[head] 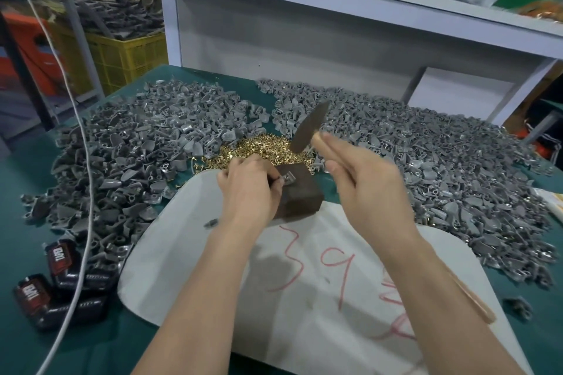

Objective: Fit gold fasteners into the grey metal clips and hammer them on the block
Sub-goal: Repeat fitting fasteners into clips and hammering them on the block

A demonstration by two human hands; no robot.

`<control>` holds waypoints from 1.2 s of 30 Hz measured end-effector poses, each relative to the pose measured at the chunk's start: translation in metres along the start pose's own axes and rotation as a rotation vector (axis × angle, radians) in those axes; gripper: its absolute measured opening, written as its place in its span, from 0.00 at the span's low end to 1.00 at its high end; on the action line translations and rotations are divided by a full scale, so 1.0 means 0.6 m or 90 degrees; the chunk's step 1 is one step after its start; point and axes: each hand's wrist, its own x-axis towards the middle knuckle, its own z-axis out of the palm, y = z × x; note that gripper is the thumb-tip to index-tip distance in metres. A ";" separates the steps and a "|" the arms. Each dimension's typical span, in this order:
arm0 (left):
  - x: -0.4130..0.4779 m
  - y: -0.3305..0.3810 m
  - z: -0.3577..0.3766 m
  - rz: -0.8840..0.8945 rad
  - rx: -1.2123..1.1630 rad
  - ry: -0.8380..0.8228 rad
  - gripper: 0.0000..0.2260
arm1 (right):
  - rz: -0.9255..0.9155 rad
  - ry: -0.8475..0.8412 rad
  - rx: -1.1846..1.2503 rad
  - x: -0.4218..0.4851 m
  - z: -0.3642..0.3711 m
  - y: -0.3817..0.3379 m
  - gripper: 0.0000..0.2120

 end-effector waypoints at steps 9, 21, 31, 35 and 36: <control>0.000 -0.002 0.003 0.004 -0.004 0.012 0.04 | 0.003 0.038 -0.017 -0.005 -0.002 0.005 0.18; -0.001 -0.001 0.000 0.007 0.021 0.005 0.04 | -0.001 -0.081 0.014 -0.017 0.020 0.002 0.19; -0.001 0.000 -0.002 -0.015 0.009 -0.017 0.03 | 0.341 -0.133 0.090 0.021 0.056 0.077 0.18; 0.000 -0.001 -0.002 -0.022 -0.003 -0.018 0.03 | 0.403 -0.202 0.030 0.013 0.080 0.094 0.12; -0.001 -0.001 -0.003 -0.023 -0.006 -0.016 0.03 | 0.380 -0.211 -0.031 0.013 0.081 0.096 0.13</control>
